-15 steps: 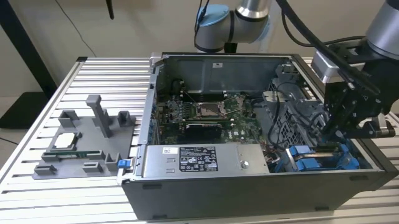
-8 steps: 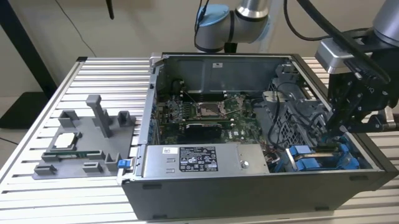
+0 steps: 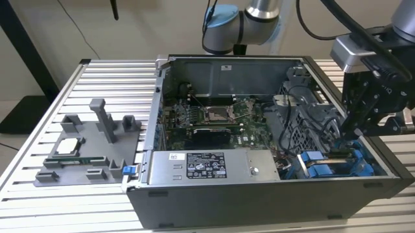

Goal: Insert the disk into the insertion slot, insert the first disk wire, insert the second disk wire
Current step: 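Insert the second disk wire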

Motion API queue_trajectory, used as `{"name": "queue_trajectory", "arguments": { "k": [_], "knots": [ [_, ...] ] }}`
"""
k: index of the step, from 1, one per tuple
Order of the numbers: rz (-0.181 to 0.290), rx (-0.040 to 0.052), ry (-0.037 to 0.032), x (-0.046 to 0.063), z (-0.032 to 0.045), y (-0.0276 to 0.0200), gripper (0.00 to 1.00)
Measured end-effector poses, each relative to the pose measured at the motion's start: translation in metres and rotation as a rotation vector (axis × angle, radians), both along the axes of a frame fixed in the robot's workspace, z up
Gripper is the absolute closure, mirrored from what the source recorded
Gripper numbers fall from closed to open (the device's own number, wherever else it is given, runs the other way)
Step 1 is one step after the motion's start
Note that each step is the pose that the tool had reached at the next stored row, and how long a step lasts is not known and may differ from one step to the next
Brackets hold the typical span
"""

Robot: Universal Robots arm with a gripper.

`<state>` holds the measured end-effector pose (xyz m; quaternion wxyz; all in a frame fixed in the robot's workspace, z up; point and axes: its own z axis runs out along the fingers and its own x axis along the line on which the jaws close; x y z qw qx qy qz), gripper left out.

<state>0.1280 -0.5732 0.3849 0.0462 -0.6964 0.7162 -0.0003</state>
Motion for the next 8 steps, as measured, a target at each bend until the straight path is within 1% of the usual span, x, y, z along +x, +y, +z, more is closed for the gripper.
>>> {"name": "queue_trajectory", "arguments": {
  "k": [1,2,8],
  "knots": [
    [0.000,0.0002,0.0061,0.0004,0.0010,0.0000,0.00],
    [0.000,0.0001,0.0081,0.0004,0.0012,0.0000,0.00],
    [0.000,0.0002,0.0083,0.0005,0.0012,0.0000,0.00]
  ]
}}
